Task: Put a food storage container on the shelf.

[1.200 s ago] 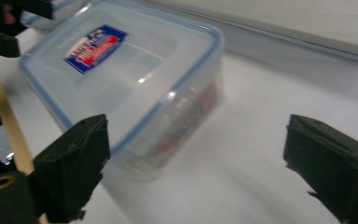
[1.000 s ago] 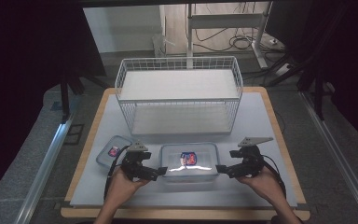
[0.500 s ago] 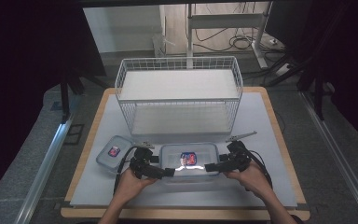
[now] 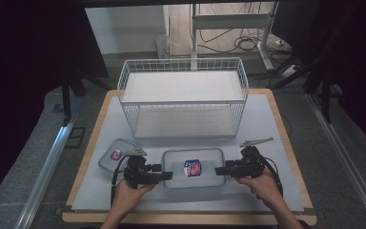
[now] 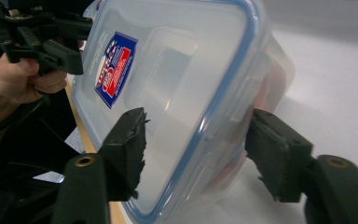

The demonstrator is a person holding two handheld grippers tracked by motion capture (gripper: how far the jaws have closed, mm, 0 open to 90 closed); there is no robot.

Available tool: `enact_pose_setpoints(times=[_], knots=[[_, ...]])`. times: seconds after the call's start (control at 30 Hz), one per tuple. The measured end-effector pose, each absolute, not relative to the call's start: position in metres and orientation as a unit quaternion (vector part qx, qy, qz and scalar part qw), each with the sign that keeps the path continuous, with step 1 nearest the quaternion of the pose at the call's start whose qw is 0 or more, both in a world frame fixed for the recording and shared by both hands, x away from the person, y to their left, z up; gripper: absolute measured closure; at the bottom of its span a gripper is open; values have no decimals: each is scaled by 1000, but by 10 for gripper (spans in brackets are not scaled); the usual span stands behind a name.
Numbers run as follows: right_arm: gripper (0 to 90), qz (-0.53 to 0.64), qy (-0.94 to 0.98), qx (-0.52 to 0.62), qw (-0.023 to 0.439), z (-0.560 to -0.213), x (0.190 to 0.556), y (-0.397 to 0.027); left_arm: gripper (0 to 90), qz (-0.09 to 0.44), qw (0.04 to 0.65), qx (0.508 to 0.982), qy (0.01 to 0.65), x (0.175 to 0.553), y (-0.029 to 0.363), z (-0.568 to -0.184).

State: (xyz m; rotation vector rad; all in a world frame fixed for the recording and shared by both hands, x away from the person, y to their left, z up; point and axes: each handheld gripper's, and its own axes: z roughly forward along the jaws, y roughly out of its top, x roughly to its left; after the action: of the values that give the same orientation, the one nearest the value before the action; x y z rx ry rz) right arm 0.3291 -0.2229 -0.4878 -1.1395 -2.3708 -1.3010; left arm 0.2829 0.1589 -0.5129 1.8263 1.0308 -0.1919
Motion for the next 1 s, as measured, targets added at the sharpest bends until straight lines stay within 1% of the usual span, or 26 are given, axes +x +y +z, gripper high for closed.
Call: enact_pose_setpoints(times=[0.03,0.07,0.1,0.23,0.37,0.53,0.7,0.77,0.87,1.0], knots=[[424,-443,-802,-386,105,-487,328,-224,396,-83,507,744,427,280,163,-514],[424,-443,-802,-386,105,-487,328,-224,428,-83,507,744,427,280,163,-514],[470,-453,-798,-383,108,-487,326,-228,451,-89,517,737,427,277,166,-515],[489,-458,-795,-384,107,-486,323,-229,467,-82,522,732,430,272,167,-514],[514,-465,-785,-391,118,-487,322,-232,501,-105,537,710,444,273,170,-518],[526,-468,-775,-404,131,-488,322,-234,499,-103,533,705,457,273,168,-516],[545,-472,-768,-411,135,-487,321,-235,499,-99,529,705,462,273,167,-512],[560,-476,-766,-411,135,-486,320,-235,500,-88,524,711,460,273,167,-508],[562,-477,-772,-403,114,-481,318,-230,491,-79,521,711,466,276,167,-505],[562,-484,-769,-403,111,-479,320,-229,491,-74,523,710,466,277,168,-501]])
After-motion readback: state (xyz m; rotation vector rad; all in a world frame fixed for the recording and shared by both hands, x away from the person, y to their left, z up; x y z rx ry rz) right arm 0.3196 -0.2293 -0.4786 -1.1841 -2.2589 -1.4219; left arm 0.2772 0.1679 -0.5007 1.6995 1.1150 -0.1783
